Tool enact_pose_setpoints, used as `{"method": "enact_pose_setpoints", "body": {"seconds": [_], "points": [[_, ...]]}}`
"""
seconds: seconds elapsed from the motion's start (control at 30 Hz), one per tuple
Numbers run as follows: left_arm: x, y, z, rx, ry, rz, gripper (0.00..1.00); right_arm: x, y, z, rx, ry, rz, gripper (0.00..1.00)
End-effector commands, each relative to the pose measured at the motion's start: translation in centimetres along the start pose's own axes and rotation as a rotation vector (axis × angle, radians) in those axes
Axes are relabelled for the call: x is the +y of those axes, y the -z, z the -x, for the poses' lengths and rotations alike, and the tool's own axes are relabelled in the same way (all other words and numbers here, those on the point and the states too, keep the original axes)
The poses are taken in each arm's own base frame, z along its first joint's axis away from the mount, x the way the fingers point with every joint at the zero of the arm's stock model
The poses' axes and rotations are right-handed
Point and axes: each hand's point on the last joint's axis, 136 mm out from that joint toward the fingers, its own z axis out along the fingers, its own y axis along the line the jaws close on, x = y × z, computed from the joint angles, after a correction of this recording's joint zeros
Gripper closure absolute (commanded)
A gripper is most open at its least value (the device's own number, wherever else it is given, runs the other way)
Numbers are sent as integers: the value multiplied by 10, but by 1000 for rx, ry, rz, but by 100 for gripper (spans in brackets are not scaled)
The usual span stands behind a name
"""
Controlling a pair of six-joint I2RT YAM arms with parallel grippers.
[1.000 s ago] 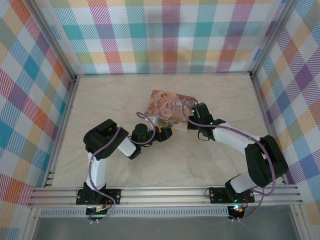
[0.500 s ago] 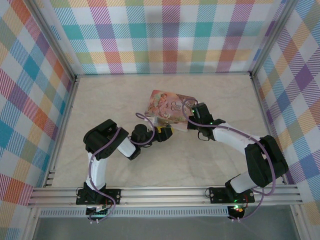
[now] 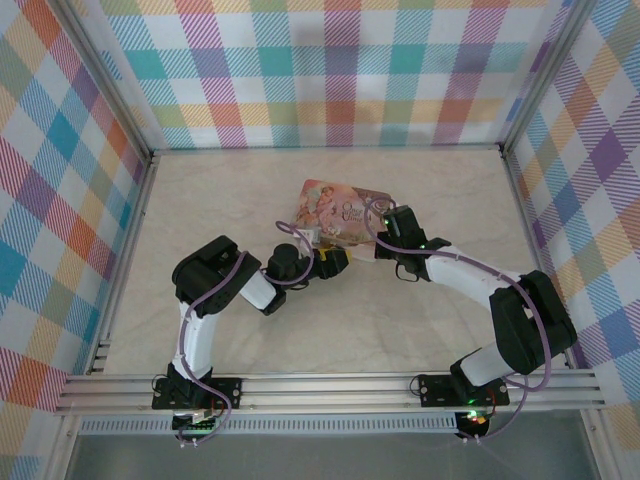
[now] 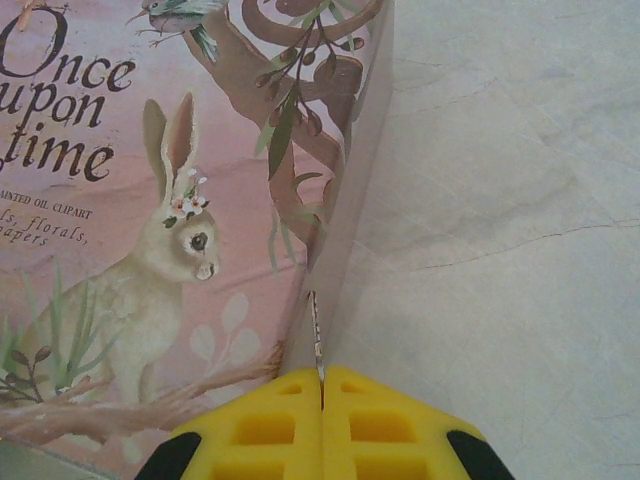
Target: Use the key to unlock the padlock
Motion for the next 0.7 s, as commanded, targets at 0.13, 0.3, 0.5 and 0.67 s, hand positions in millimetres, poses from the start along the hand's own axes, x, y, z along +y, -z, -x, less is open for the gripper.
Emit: {"method": "enact_pose_setpoints", "body": {"seconds": [0.13,0.3,0.5,0.67], "points": [[14,10,-1,-5,31,25,42,6,6,5,-23,5,17,100],[20,14,-2,-2,48,36,43,6,6,5,-22,2,19,100],[19,6,-3,19,61,22,49,6,6,5,-22,-1,22,100],[22,1,-3,29,71,28,54,6,6,5,-22,2,22,100]]}}
